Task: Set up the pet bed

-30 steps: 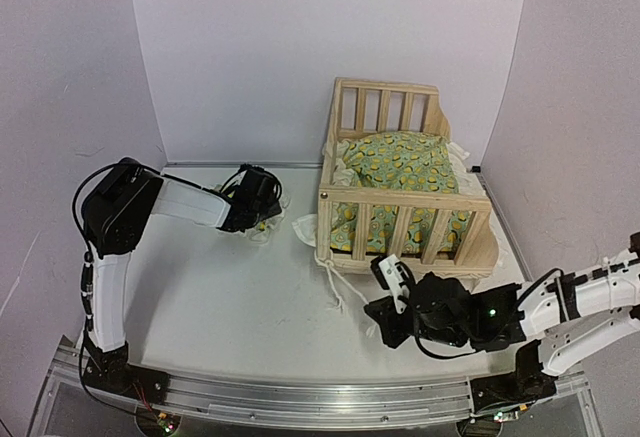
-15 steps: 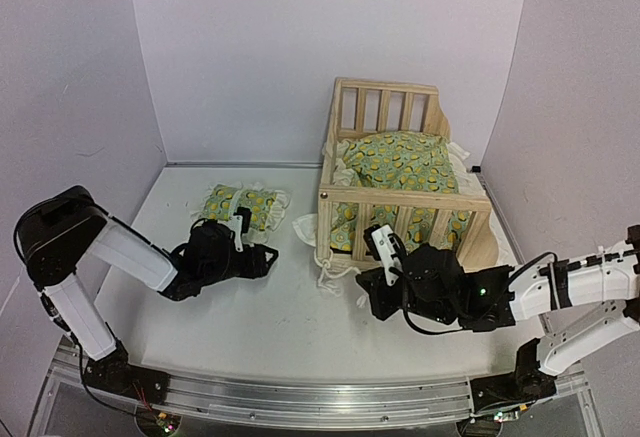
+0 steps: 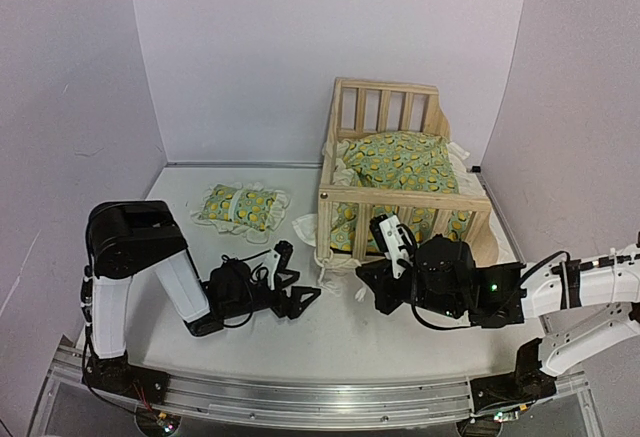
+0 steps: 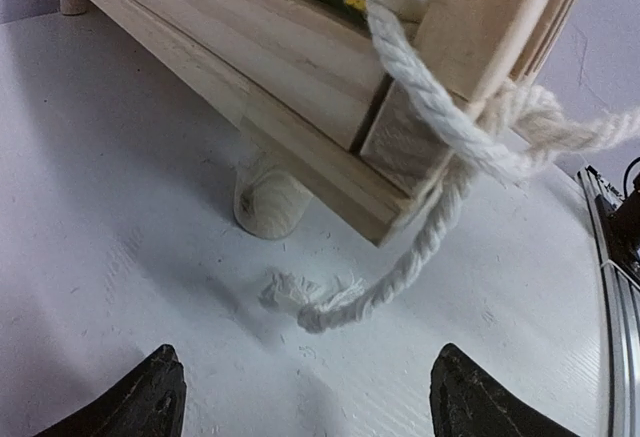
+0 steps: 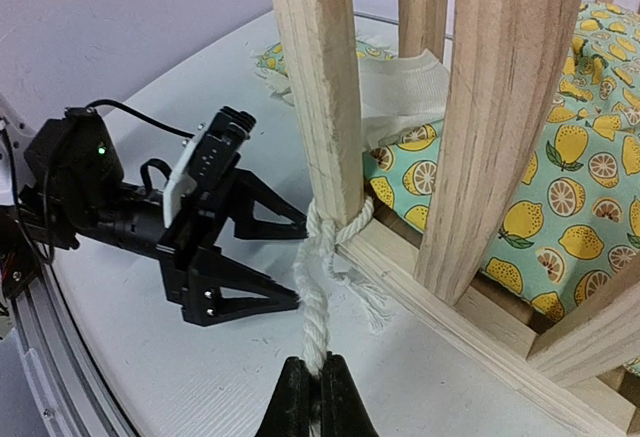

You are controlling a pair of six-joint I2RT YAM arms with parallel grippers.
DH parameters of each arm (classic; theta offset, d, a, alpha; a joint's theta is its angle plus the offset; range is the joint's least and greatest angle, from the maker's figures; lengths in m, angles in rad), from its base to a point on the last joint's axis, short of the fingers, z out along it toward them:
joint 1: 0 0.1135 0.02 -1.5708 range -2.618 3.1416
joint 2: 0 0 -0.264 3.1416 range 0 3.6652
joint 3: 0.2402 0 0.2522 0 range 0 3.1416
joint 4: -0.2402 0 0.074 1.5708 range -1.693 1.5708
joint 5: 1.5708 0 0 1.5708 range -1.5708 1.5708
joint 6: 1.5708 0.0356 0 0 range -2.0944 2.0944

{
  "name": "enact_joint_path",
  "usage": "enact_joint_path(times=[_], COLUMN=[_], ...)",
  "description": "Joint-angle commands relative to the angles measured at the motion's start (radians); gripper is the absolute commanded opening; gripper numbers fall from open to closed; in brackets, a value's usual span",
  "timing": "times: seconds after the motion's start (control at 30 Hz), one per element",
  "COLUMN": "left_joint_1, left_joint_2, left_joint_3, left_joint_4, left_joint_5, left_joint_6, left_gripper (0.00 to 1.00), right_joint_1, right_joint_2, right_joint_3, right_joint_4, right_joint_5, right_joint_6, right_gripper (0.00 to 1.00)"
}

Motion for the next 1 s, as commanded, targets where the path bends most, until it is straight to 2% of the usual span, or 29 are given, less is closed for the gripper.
enact_joint_path(times=[0.0,0.13,0.17,0.27,0.43,0.57,0.63,0.73,0.87,0.97], left_joint_1=[-0.01,-0.01,-0.01,-0.008,-0.004,0.006,0.014,0.049,0.108,0.13], left_joint_2=[0.084,0.139,0.151,0.17,0.143,0.073,0.033,-0.035,-0.114,-0.125], left_joint_3=[0.113,0.192,0.211,0.211,0.124,0.033,-0.01,-0.052,-0.079,-0.042], left_joint_4=[0.228,0.236,0.235,0.233,0.228,0.215,0.188,0.097,-0.036,-0.188], left_joint_5=[-0.006,0.022,0.036,0.038,-0.002,-0.053,-0.108,-0.216,-0.331,-0.349], left_joint_6=[0.027,0.025,0.025,0.012,0.013,0.024,0.032,-0.022,-0.151,-0.176], left_gripper=[0.84,0.79,0.73,0.45,0.21,0.1,0.01,0.0,0.0,0.0], right_joint_1=[-0.002,-0.002,-0.002,-0.002,-0.002,-0.002,-0.002,-0.003,-0.014,-0.021], right_joint_2=[-0.011,0.002,0.003,-0.002,-0.012,-0.013,-0.015,-0.012,0.002,-0.007], right_joint_3=[0.039,0.05,0.05,0.051,0.036,0.033,0.026,0.013,0.005,-0.005], right_joint_4=[0.038,0.039,0.039,0.038,0.036,0.014,-0.012,-0.069,-0.153,-0.234], right_joint_5=[-0.028,-0.048,-0.047,-0.044,-0.033,-0.018,0.009,0.113,0.278,0.374], right_joint_6=[-0.002,-0.005,-0.005,-0.008,-0.011,-0.006,0.007,0.056,0.215,0.302], right_gripper=[0.0,0.0,0.0,0.0,0.0,0.0,0.0,0.0,0.0,0.0])
